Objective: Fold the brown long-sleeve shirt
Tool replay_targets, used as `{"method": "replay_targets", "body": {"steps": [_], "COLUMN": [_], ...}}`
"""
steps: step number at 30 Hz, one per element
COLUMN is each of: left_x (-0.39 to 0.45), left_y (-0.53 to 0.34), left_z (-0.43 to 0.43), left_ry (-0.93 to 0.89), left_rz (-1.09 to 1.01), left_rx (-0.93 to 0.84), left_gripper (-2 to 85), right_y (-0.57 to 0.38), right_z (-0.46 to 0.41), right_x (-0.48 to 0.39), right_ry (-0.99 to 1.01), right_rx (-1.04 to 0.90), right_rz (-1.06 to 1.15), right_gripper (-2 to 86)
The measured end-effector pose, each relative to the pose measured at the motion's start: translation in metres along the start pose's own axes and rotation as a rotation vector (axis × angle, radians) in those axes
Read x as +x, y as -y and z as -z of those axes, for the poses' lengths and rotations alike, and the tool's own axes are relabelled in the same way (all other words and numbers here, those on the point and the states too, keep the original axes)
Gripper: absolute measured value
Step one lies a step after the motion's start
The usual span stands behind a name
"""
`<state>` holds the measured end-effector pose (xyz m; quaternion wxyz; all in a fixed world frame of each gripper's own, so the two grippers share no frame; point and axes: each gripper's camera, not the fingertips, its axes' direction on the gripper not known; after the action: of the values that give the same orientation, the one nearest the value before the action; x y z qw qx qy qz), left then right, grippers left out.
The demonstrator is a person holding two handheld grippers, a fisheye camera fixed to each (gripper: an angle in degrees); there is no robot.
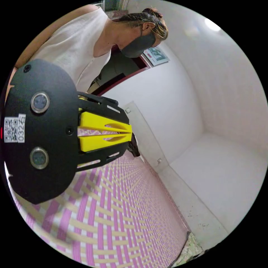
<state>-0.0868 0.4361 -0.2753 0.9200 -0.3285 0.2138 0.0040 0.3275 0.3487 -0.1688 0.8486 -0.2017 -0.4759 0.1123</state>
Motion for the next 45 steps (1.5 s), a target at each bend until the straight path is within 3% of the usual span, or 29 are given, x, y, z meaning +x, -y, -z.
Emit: {"method": "replay_targets", "body": {"steps": [8, 11, 18, 22, 28, 32, 34, 39, 42, 45], "left_x": [0.002, -0.034, -0.251, -0.363, -0.481, -0.517, -0.525, -0.523, -0.502, -0.457], "left_y": [-0.02, -0.036, -0.17, -0.233, -0.292, -0.29, -0.284, -0.274, -0.241, -0.161], "left_z": [-0.011, -0.001, 0.1, 0.163, 0.202, 0.214, 0.218, 0.219, 0.216, 0.193], "left_ry": [-0.053, -0.14, -0.051, 0.189, 0.199, 0.169, 0.061, -0.004, -0.172, -0.393], "left_rz": [0.04, 0.171, 0.787, 1.026, 1.338, 1.343, 1.277, 1.271, 1.066, 0.806], "left_rx": [0.18, 0.286, 0.807, 0.911, 1.013, 0.982, 1.057, 1.08, 1.169, 1.106], "left_gripper": [-1.0, -0.9, 3.5, 7.1, 10.1, 7.7, 2.4, -1.2, -1.2, -1.1], "right_y": [0.025, 0.026, 0.041, 0.051, 0.062, 0.067, 0.069, 0.073, 0.075, 0.076], "right_z": [-0.033, -0.033, -0.018, -0.012, -0.003, 0.0, 0.004, 0.01, 0.013, 0.016], "right_x": [0.023, 0.035, 0.045, 0.048, 0.052, 0.052, 0.053, 0.054, 0.055, 0.056], "right_ry": [-0.01, -0.022, 0.004, 0.007, -0.002, 0.002, 0.008, 0.032, 0.052, 0.069], "right_rx": [-0.08, -0.095, -0.082, -0.081, -0.053, -0.052, -0.043, -0.031, -0.024, -0.013], "right_rz": [-0.062, -0.101, -0.115, -0.115, -0.11, -0.106, -0.102, -0.09, -0.084, -0.081], "right_gripper": [-1.0, -1.0, -1.0, -1.0, -1.0, -1.0, -1.0, -1.0, -1.0, -1.0]}}
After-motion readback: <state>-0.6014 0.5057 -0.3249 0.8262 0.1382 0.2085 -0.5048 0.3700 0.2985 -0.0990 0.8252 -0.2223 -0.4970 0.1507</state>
